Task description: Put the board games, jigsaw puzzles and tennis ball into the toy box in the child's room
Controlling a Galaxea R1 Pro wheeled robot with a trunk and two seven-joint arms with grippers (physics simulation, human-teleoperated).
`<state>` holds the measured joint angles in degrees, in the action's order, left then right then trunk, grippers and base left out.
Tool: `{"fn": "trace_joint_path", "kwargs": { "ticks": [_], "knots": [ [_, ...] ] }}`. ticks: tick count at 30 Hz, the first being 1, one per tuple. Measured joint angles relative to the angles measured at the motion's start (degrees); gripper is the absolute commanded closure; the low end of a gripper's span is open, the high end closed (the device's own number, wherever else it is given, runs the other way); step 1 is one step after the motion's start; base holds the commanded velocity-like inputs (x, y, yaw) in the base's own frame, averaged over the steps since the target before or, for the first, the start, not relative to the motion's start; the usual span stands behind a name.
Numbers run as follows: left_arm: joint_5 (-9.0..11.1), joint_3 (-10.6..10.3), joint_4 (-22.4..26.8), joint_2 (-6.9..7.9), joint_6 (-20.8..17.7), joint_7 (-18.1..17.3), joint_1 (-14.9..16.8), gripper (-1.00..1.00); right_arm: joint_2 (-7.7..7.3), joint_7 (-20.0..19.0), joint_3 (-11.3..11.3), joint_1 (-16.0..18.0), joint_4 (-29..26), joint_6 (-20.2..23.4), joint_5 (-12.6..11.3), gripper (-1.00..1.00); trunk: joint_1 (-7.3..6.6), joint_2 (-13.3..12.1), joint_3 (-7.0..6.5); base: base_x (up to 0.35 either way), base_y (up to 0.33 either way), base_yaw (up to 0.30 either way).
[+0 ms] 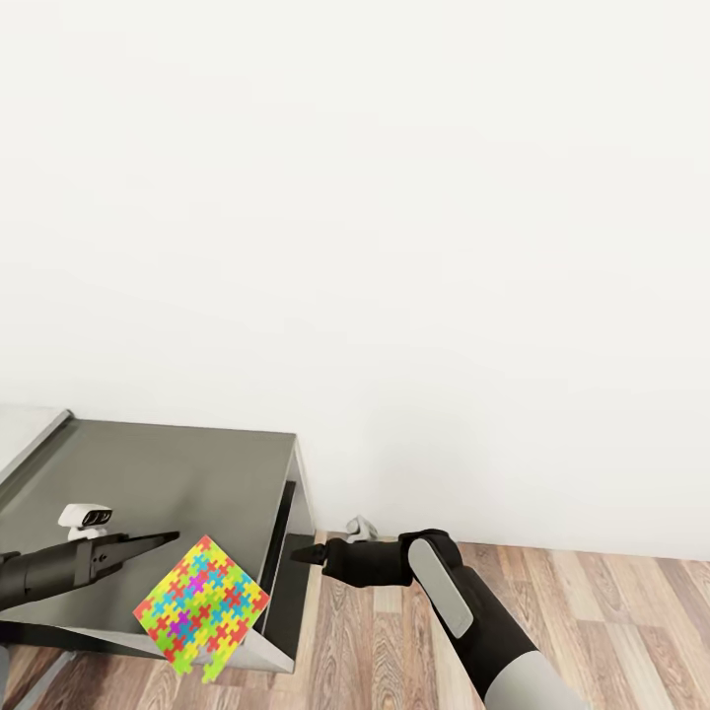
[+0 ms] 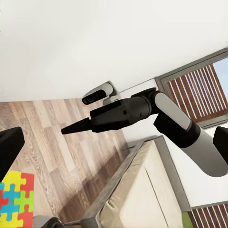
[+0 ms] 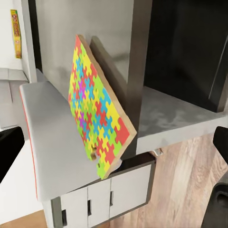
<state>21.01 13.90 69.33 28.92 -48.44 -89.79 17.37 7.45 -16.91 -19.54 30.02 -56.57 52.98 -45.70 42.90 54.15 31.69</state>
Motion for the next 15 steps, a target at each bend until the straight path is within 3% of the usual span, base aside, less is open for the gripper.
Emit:
{"fn": "trace_joint_path", "kwargs": {
  "ticks": [10, 15],
  "knots": [
    [0.0, 0.0, 0.0, 0.04, 0.0, 0.0, 0.0, -1.00, 0.00, 0.0, -0.1, 0.0, 0.0, 0.6, 0.0, -1.00, 2.20, 4.0, 1.80, 0.000, 0.000, 0.000],
    [0.0, 0.0, 0.0, 0.05, 0.0, 0.0, 0.0, -1.00, 0.00, 0.0, -0.1, 0.0, -0.1, 0.8, 0.0, -1.00, 2.20, 4.0, 1.80, 0.000, 0.000, 0.000]
  ]
}}
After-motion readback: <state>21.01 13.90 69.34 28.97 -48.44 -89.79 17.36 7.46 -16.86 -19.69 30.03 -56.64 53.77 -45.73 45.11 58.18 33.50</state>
